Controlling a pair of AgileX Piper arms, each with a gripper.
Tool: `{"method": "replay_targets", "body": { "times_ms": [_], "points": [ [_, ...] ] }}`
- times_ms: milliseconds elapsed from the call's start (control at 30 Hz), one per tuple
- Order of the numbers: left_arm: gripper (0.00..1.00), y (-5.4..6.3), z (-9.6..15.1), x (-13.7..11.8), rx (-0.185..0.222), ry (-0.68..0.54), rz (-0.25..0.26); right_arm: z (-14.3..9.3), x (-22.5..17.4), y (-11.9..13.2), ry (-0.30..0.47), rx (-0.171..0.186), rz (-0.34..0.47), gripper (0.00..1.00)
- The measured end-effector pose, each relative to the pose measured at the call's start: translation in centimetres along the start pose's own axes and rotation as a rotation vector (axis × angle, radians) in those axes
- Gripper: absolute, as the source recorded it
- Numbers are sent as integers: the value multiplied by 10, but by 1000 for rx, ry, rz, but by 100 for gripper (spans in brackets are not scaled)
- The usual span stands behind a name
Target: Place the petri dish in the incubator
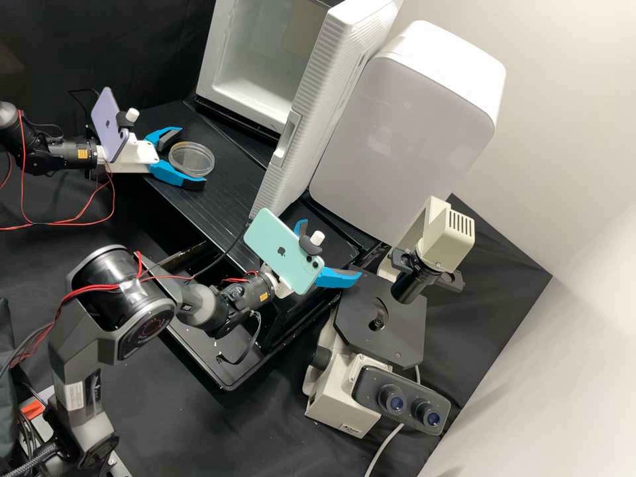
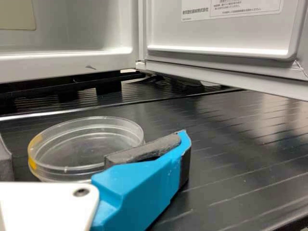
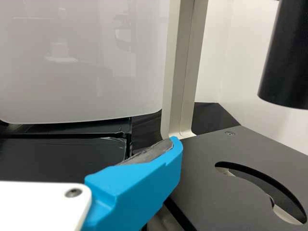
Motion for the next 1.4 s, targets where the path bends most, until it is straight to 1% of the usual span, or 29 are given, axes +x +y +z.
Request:
{"method": "replay_targets", "body": {
  "times_ms": [1100, 1400],
  "points": [
    [0, 0, -1, 0, -6, 7, 8, 0, 0, 0, 0, 0, 0, 100],
    [0, 0, 0, -1, 1, -3, 10, 0, 0, 0, 0, 0, 0, 100]
  ]
}}
